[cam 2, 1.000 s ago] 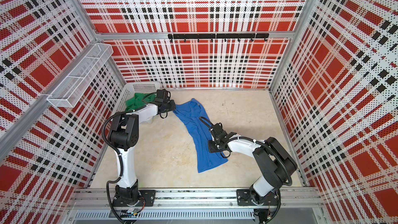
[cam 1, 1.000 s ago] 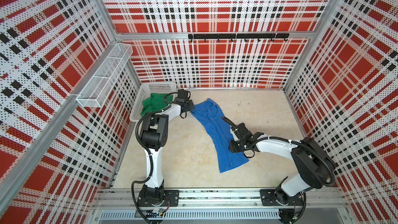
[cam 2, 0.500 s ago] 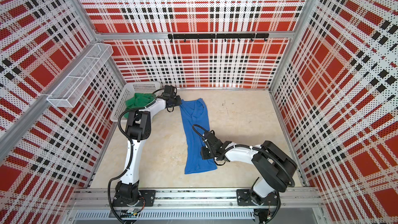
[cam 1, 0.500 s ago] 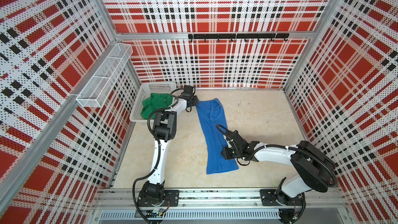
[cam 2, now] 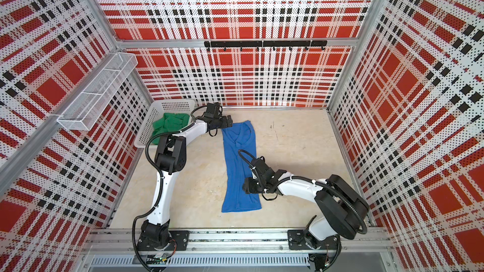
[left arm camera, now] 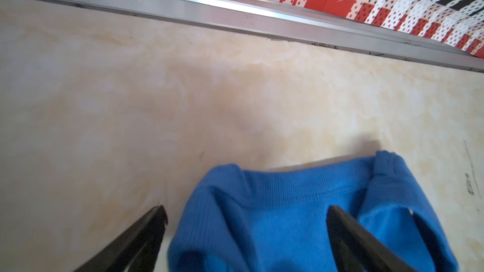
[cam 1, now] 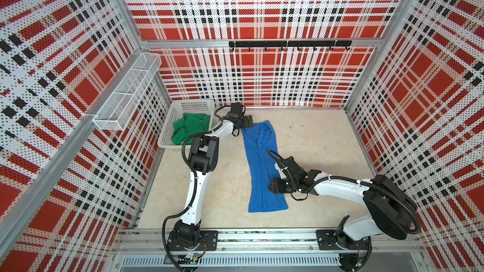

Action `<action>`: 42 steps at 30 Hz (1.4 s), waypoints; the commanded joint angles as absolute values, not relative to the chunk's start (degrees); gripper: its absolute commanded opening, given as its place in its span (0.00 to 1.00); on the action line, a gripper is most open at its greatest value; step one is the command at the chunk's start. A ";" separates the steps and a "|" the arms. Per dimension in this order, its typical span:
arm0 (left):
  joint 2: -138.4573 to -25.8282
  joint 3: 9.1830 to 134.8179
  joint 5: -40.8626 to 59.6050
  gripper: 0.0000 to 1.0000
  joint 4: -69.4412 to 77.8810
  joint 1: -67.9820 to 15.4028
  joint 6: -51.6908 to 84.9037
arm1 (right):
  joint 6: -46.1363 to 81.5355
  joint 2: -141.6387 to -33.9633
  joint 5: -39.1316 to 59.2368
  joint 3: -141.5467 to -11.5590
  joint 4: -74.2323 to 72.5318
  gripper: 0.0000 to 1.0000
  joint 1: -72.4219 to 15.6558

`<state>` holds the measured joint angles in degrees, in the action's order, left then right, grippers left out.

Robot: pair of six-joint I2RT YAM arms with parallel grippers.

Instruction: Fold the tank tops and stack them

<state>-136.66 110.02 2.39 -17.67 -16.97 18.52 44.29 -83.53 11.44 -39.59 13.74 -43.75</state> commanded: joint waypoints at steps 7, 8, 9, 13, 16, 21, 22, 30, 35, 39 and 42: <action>-103.74 76.26 -0.83 0.90 -10.21 -20.14 20.89 | 38.89 -80.17 11.93 -42.28 23.19 0.49 -37.71; -100.41 71.57 -0.30 0.85 -9.57 -21.12 22.99 | 38.76 -79.79 12.50 -42.07 24.10 0.47 -37.71; -97.38 66.72 0.17 0.79 -9.56 -22.22 24.07 | 39.05 -79.33 13.56 -41.41 24.93 0.45 -37.71; -86.97 51.83 2.36 0.58 -11.87 -27.25 30.66 | 41.62 -75.36 16.08 -37.53 27.54 0.40 -39.27; -80.06 42.76 3.18 0.46 -14.76 -32.10 36.83 | 43.83 -73.01 15.99 -35.05 28.12 0.39 -41.69; -69.75 31.23 4.62 0.42 -13.27 -41.22 49.59 | 46.25 -71.34 15.47 -32.35 25.99 0.41 -43.77; -68.10 29.04 4.79 0.42 -12.14 -42.99 52.28 | 46.62 -71.22 15.47 -31.99 25.36 0.41 -43.77; -61.09 16.57 3.22 0.54 -0.25 -55.86 69.66 | 48.97 -70.43 16.83 -28.30 22.73 0.40 -44.08; -62.79 12.42 2.58 0.55 7.18 -59.94 74.61 | 49.85 -69.30 16.98 -26.50 21.79 0.40 -44.95; -66.39 11.59 2.45 0.46 11.03 -62.03 76.41 | 51.61 -68.23 17.18 -25.47 20.48 0.40 -46.26; -67.37 11.76 2.09 0.37 10.91 -62.97 76.98 | 53.50 -67.35 18.16 -24.61 18.32 0.39 -47.16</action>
